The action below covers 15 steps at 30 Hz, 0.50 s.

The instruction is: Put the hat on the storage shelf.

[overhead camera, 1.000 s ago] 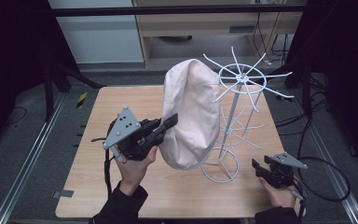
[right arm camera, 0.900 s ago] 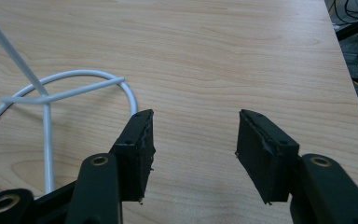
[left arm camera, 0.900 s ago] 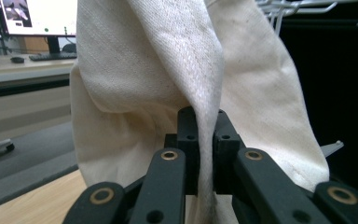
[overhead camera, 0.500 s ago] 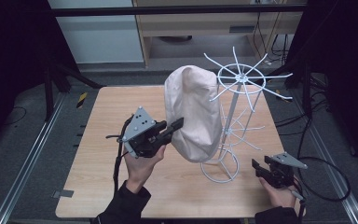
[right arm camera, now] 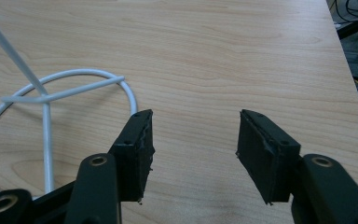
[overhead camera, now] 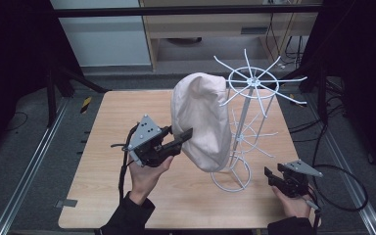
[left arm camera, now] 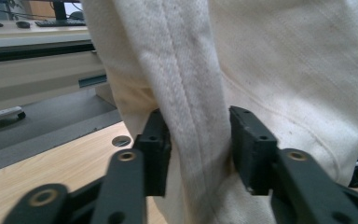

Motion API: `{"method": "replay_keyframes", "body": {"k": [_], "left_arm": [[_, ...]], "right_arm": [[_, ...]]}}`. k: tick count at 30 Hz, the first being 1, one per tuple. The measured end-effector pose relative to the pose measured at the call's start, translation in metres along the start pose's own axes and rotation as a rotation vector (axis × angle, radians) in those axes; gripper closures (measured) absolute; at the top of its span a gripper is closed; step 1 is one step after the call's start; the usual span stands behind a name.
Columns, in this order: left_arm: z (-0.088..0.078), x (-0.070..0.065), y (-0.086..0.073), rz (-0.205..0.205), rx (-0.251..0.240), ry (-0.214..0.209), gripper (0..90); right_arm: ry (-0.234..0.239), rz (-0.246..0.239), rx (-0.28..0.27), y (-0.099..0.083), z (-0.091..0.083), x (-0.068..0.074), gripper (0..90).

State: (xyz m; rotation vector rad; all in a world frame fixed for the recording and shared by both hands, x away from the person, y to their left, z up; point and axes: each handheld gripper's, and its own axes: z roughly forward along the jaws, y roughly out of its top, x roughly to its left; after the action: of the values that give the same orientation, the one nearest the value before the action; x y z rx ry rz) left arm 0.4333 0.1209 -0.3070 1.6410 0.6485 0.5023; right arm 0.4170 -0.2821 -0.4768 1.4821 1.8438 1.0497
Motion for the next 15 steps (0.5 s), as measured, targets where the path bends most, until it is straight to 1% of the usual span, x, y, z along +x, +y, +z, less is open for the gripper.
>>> {"method": "replay_keyframes", "body": {"k": [5,6,12,15], "left_arm": [[-0.009,0.002,-0.006,0.005,0.001,0.02,46.0],[-0.012,0.002,-0.007,0.008,0.004,0.022,46.0],[-0.033,0.004,-0.016,0.033,0.029,0.048,38.7],[-0.047,0.008,-0.025,0.046,0.048,0.081,37.3]], "right_arm": [[-0.004,-0.007,0.0,0.0,0.0,0.0,45.3],[-0.004,-0.007,0.0,0.0,0.0,0.0,45.3],[-0.004,-0.003,0.002,0.0,0.0,0.0,45.1],[-0.004,-0.004,-0.001,0.0,0.0,0.0,44.8]]}}
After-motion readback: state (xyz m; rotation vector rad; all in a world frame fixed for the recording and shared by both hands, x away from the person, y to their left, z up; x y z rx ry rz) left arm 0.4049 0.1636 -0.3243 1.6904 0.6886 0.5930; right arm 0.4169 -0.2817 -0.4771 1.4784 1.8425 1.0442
